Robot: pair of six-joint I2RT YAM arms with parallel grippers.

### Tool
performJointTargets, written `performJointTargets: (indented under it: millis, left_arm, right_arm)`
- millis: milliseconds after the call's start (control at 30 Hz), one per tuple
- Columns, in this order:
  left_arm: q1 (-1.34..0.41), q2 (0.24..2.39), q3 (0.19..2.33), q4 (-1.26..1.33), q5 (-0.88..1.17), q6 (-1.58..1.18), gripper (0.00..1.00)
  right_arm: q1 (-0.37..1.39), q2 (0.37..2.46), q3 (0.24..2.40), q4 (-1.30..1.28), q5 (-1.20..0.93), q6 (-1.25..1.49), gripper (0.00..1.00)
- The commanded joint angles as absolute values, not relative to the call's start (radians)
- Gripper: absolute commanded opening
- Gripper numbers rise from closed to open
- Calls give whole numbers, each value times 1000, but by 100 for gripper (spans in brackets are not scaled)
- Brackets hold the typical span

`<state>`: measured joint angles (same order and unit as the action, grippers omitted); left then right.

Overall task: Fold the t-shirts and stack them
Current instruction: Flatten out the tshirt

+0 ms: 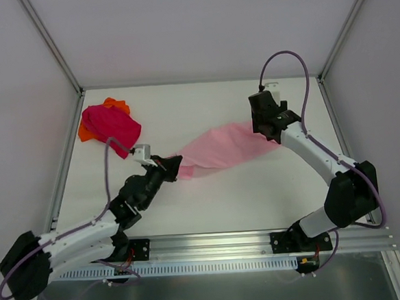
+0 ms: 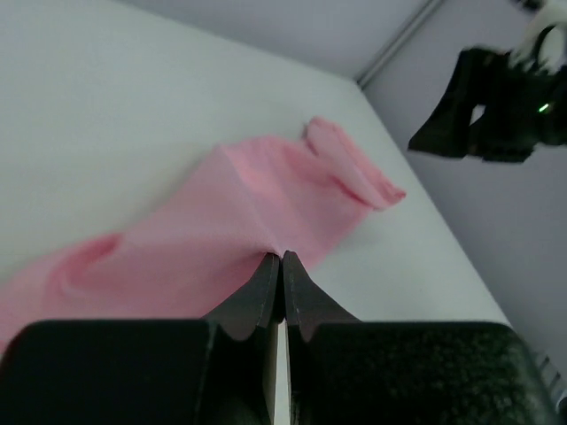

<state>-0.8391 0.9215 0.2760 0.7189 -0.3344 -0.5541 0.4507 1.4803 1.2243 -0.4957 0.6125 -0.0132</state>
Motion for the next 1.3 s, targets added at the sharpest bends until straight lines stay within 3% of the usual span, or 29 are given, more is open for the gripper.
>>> performJointTargets:
  millis: [0, 167, 367, 700, 833, 1000, 1267]
  left_arm:
    - [-917, 679, 235, 570, -638, -480, 0]
    - [-917, 416, 229, 385, -760, -482, 0]
    - [-917, 278, 242, 224, -833, -506, 0]
    - [-917, 354, 265, 164, -913, -578, 0]
    - [-917, 402, 268, 189, -917, -572, 0]
    - [-917, 399, 270, 175, -930, -572, 0]
    - [-917, 376, 275, 176, -896, -548, 0]
  right_arm:
    - [446, 1526, 1241, -456, 618, 32, 66]
    - [445, 1577, 1258, -446, 584, 44, 66]
    - [436, 1615, 1267, -445, 574, 48, 65]
    - [434, 1631, 1262, -460, 414, 41, 72]
    - [414, 1705, 1316, -462, 197, 17, 75]
    - [408, 1813, 1382, -532, 195, 8, 75]
    - [397, 1761, 1298, -486, 155, 46, 76]
